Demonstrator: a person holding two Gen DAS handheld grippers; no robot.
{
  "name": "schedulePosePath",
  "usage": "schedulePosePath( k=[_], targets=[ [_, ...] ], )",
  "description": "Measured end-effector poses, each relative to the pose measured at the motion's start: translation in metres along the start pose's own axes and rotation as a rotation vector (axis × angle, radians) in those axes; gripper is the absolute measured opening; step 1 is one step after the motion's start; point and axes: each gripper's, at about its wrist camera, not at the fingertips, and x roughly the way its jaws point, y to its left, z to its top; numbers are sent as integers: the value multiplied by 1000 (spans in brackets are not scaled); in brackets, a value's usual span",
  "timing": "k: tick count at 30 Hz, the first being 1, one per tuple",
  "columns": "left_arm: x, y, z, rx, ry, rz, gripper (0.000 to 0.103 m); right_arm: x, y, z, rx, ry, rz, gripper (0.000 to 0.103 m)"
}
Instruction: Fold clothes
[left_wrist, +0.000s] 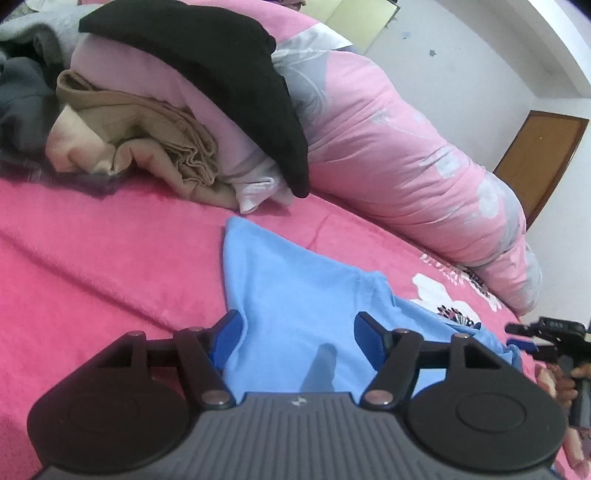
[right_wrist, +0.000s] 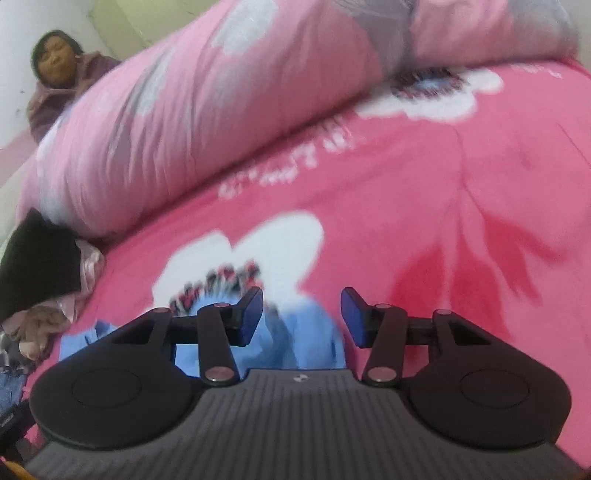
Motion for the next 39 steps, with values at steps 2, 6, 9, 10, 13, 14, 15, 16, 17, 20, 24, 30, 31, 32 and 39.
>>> schedulePosePath(
  k=[2, 6, 9, 10, 13, 14, 15, 16, 17, 20, 24, 30, 31, 32, 39],
  targets=[
    [1, -1, -1, 8, -1, 2, 69, 12, 9, 9, -121, 9, 29, 50],
    [2, -2, -2, 19, -1, 5, 71, 41, 31, 2, -343, 122, 58, 56],
    [1, -2, -2, 22, -2, 6, 71, 45, 40, -5, -393, 125, 62, 51],
    [1, -2, -2, 22, -2, 6, 71, 44, 41, -5, -392, 124, 85, 40],
    [1, -2, -2, 23, -3, 6, 71, 44, 54, -9, -453, 156, 93, 29],
    [1, -2, -3, 23, -3, 5, 71, 43, 59, -10, -483, 164, 91, 27],
    [1, -2, -3, 22, -3, 5, 71, 42, 63, -11, -514, 171, 89, 27],
    [1, -2, -3, 22, -3, 5, 71, 42, 67, -12, -532, 180, 92, 26],
    [1, -2, -3, 22, -3, 6, 71, 41, 69, -11, -536, 189, 103, 26],
    [1, -3, -3, 22, -3, 6, 71, 41, 75, -15, -564, 212, 117, 26],
    [2, -3, -4, 22, -4, 5, 71, 40, 84, -21, -620, 184, 93, 5],
    [3, -3, -4, 27, -3, 6, 71, 20, 93, -24, -676, -61, -4, 3],
    [3, -3, -4, 27, -3, 7, 71, 21, 93, -27, -689, -82, -32, 3],
    [3, -3, -4, 28, -2, 8, 71, 23, 93, -30, -702, -98, -63, 3],
    [3, -3, -5, 33, -2, 13, 71, 63, 88, -46, -708, -84, -210, 5]
  ],
)
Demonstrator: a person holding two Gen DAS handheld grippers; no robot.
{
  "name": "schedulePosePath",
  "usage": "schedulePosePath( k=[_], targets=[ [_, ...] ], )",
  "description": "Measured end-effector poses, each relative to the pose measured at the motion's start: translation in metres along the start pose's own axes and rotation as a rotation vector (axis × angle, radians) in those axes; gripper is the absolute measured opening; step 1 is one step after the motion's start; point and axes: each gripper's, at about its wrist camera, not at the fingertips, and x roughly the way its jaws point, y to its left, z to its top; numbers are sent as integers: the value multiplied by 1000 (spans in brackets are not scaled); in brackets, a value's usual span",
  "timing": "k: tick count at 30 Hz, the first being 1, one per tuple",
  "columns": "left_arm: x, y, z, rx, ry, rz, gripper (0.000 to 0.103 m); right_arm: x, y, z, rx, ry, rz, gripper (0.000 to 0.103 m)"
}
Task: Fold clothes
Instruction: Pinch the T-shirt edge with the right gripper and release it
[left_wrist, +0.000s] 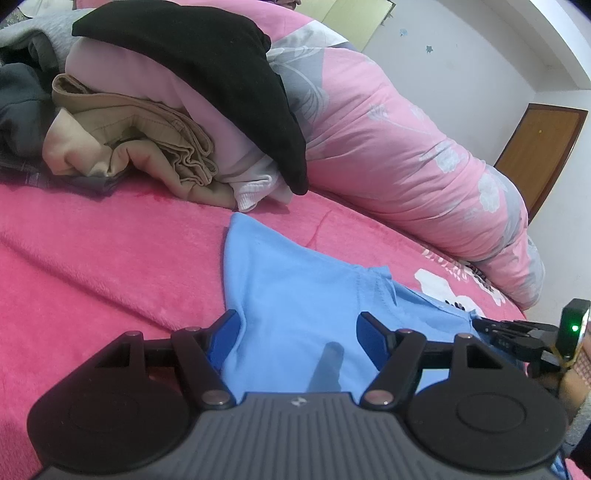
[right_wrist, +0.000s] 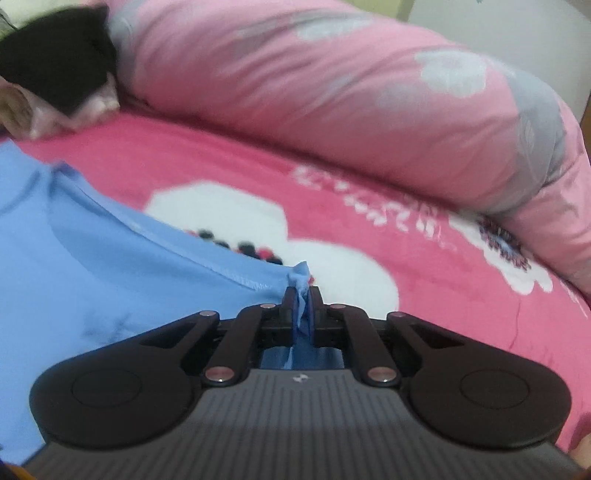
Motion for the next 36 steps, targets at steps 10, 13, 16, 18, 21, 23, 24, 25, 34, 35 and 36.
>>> schedulePosePath(
  k=[10, 13, 16, 18, 21, 23, 24, 25, 34, 35, 36],
  targets=[
    [0, -1, 0, 2, -2, 6, 71, -31, -61, 6, 451, -37, -51, 37],
    [0, 0, 0, -4, -4, 4, 71, -52, -68, 16, 530, -58, -11, 37],
    [0, 1, 1, -8, -4, 4, 71, -68, -48, 37, 482, -56, 64, 37],
    [0, 0, 1, -7, -4, 7, 71, -71, -26, 54, 434, -28, 125, 36],
    [0, 0, 2, -6, -5, 11, 71, -58, 22, 73, 369, 50, 253, 25],
    [0, 1, 2, -8, -6, 11, 71, -37, 59, 80, 322, 117, 327, 16],
    [0, 1, 2, -12, -7, 10, 71, -24, 79, 83, 291, 153, 345, 15],
    [0, 2, 2, -15, -7, 8, 71, -8, 95, 84, 261, 187, 335, 14],
    [1, 9, 3, -46, -13, -20, 71, 18, 84, 109, 356, 197, -15, 13],
    [1, 9, 3, -47, -13, -21, 71, 1, 73, 108, 390, 190, -35, 13],
    [1, 9, 3, -49, -13, -22, 71, -22, 60, 106, 426, 176, -53, 13]
  ],
)
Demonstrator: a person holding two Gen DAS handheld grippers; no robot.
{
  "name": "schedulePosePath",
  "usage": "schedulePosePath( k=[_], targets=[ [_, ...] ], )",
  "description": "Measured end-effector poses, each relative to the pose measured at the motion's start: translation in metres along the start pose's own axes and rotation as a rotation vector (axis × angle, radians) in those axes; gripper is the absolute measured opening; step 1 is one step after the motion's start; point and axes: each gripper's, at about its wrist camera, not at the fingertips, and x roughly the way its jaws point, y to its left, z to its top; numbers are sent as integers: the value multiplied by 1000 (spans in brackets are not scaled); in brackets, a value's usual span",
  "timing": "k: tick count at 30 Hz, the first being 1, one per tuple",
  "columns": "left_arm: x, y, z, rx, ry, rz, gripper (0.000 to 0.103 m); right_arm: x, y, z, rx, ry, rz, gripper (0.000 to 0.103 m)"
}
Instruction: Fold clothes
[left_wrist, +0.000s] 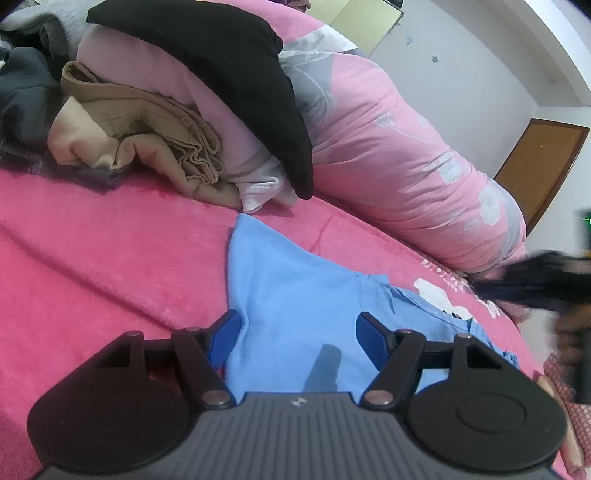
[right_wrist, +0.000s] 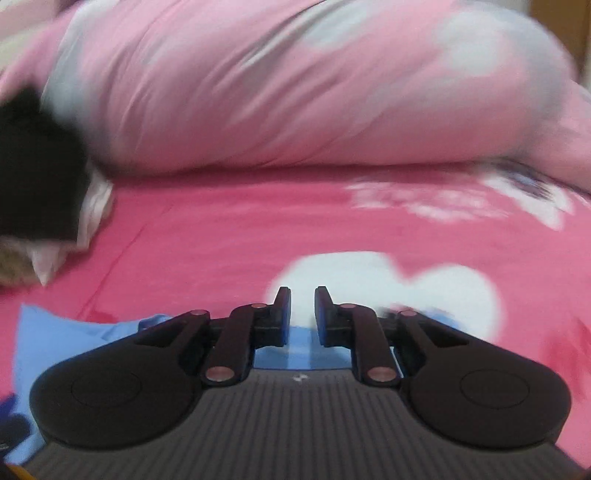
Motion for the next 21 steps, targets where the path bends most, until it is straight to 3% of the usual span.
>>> schedulePosePath(
  k=[8, 11, 14, 17, 21],
  targets=[
    [-1, 4, -2, -12, -23, -21, 71, -238, -127, -61, 183, -143, -137, 13],
    [0, 5, -3, -16, -27, -26, 71, -338, -167, -93, 217, -237, -225, 13],
    [1, 5, -3, -18, -26, -25, 71, -424, -189, -117, 164, -322, -361, 14],
    [1, 0, -1, 0, -18, -5, 71, -474, -205, -135, 111, -381, -430, 18],
    [-6, -17, 3, 70, -15, 52, 71, -463, -216, -147, 48, -366, -334, 22]
  ],
)
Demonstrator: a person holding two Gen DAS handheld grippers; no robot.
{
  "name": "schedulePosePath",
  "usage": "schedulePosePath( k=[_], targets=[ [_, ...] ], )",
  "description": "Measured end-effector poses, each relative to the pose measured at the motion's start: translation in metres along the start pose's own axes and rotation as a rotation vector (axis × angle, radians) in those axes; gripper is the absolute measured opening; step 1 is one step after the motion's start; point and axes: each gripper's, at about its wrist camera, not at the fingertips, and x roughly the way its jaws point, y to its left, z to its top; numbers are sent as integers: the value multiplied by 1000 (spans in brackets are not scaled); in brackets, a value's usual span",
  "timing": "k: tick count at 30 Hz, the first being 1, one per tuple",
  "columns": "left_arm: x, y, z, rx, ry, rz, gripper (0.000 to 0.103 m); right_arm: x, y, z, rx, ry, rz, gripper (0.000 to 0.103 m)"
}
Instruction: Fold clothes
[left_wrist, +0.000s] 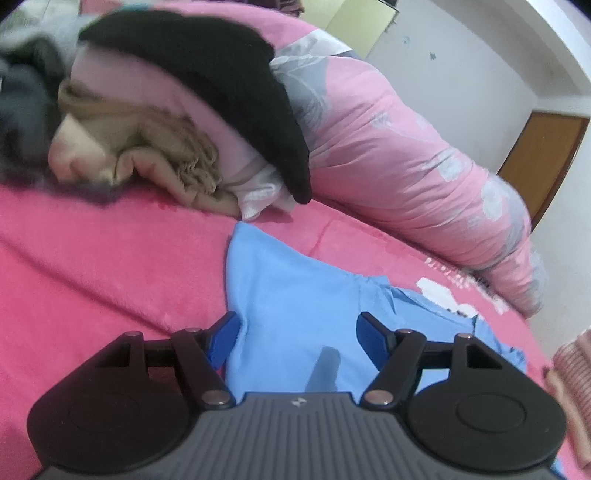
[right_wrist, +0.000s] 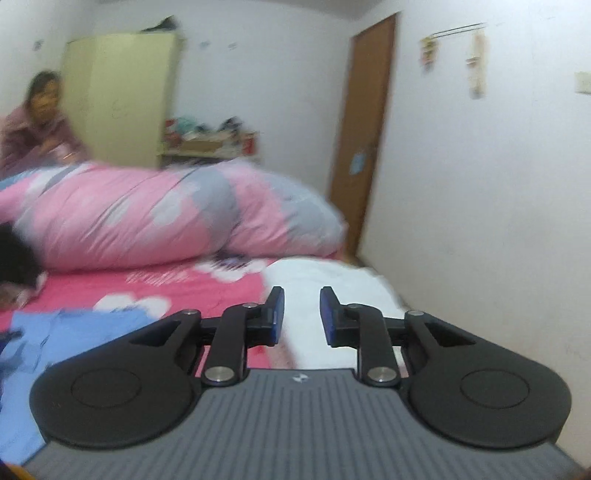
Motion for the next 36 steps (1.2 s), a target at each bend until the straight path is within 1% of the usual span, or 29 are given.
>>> schedulePosePath(
  k=[2, 4, 6, 7, 8, 10, 13, 15, 16, 17, 18, 20, 22, 24, 25, 27, 29, 31, 32, 34, 35, 36],
  targets=[
    [-14, -14, 4, 54, -22, -7, 71, 31, 12, -16, -28, 35, 114, 22],
    [-29, -31, 11, 100, -38, -31, 72, 74, 31, -37, -17, 83, 265, 23],
    [-38, -55, 19, 149, -17, -71, 74, 116, 49, -59, 41, 144, 402, 23],
    [-39, -71, 21, 177, 0, -95, 74, 143, 58, -72, 79, 181, 458, 23],
    [-40, -86, 23, 205, 18, -120, 76, 165, 67, -83, 105, 209, 493, 23],
    [-34, -115, 20, 267, 75, -169, 76, 204, 83, -106, 130, 253, 530, 23],
    [-24, -162, -6, 461, 132, -236, 76, 225, 105, -132, 47, 287, 551, 23],
    [-17, -192, -24, 591, 170, -281, 76, 239, 120, -149, -9, 309, 565, 25],
    [-15, -205, -37, 682, 170, -296, 76, 243, 127, -155, -49, 312, 573, 29],
    [-12, -217, -50, 775, 169, -305, 76, 243, 132, -160, -103, 304, 582, 32],
    [-10, -226, -62, 845, 169, -304, 75, 244, 139, -162, -153, 293, 587, 33],
    [-5, -237, -80, 939, 174, -303, 73, 246, 150, -163, -230, 264, 590, 39],
    [0, -240, -93, 998, 183, -313, 71, 243, 149, -160, -265, 234, 600, 41],
    [3, -243, -103, 1060, 177, -308, 63, 237, 149, -156, -306, 204, 616, 41],
    [5, -244, -107, 1086, 174, -308, 61, 234, 149, -155, -327, 184, 625, 41],
    [6, -242, -109, 1123, 166, -310, 53, 227, 151, -152, -361, 135, 654, 41],
    [10, -243, -110, 1151, 158, -314, 50, 221, 155, -151, -387, 109, 704, 41],
    [16, -244, -112, 1179, 148, -322, 50, 222, 161, -153, -423, 107, 733, 41],
    [19, -245, -113, 1194, 142, -325, 49, 224, 164, -156, -442, 116, 732, 40],
    [25, -248, -116, 1223, 130, -332, 43, 227, 167, -163, -480, 134, 717, 38],
    [27, -250, -117, 1232, 124, -341, 27, 229, 169, -166, -499, 142, 709, 38],
    [29, -251, -118, 1239, 118, -342, 4, 231, 169, -168, -504, 149, 704, 38]
  ],
)
